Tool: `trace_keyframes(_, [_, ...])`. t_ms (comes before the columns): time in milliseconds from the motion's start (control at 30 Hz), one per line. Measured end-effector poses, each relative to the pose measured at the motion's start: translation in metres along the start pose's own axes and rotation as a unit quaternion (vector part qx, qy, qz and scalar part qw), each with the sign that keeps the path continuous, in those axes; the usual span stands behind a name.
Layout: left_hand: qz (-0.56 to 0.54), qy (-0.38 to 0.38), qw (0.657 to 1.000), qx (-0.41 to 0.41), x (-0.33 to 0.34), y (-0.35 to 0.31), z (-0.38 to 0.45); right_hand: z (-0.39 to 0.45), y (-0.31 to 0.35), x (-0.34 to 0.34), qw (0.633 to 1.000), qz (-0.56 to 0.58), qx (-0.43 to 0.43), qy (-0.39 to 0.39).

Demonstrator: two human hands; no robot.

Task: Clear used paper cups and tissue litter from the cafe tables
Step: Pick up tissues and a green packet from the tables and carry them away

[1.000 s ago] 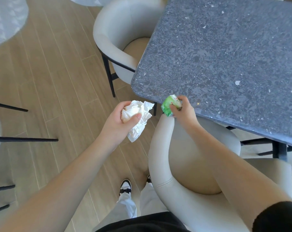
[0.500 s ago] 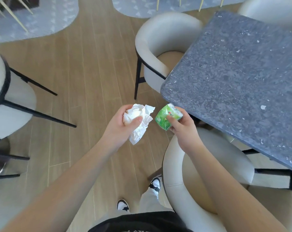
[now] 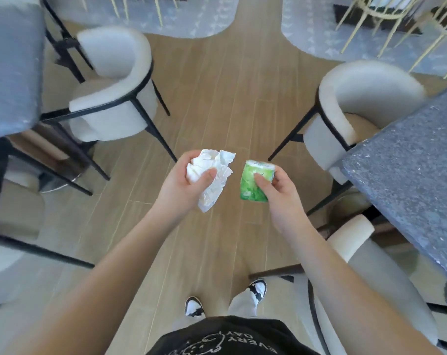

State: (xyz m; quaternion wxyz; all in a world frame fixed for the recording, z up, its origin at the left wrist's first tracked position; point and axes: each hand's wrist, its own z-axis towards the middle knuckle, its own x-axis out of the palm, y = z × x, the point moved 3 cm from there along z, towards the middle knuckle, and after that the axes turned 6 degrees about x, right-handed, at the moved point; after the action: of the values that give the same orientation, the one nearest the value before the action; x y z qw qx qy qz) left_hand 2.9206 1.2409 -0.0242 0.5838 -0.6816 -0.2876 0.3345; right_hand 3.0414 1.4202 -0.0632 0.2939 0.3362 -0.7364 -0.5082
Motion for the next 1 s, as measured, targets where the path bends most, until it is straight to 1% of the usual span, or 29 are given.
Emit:
trace_keyframes(200, [0.004, -0.099, 0.995, 0.025, -0.099, -0.001, -0.042, -0.009, 0.012, 0.113, 0.996, -0.035, -0.023, 0.083])
trace_keyframes(333, [-0.008, -0.157, 0.987, 0.031, -0.146, -0.003, -0.068, -0.022, 0.015, 0.174, 0.988, -0.045, -0.034, 0.144])
trace_keyframes(433, [-0.001, -0.192, 0.981, 0.035, -0.174, -0.009, -0.084, -0.029, 0.015, 0.207, 0.981, -0.042, -0.032, 0.187])
trace_keyframes(567, [0.001, -0.243, 0.969, 0.038, -0.202, -0.015, -0.101, -0.028, 0.019, 0.242, 0.969, -0.05, -0.029, 0.242])
trace_keyframes(800, [0.02, -0.318, 0.948, 0.021, -0.233, -0.014, -0.129, -0.028, 0.029, 0.299, 0.949, -0.051, -0.026, 0.311])
trace_keyframes(1000, [-0.003, -0.375, 0.927, 0.007, -0.244, -0.009, -0.156, -0.041, 0.023, 0.333, 0.923, -0.065, -0.003, 0.38])
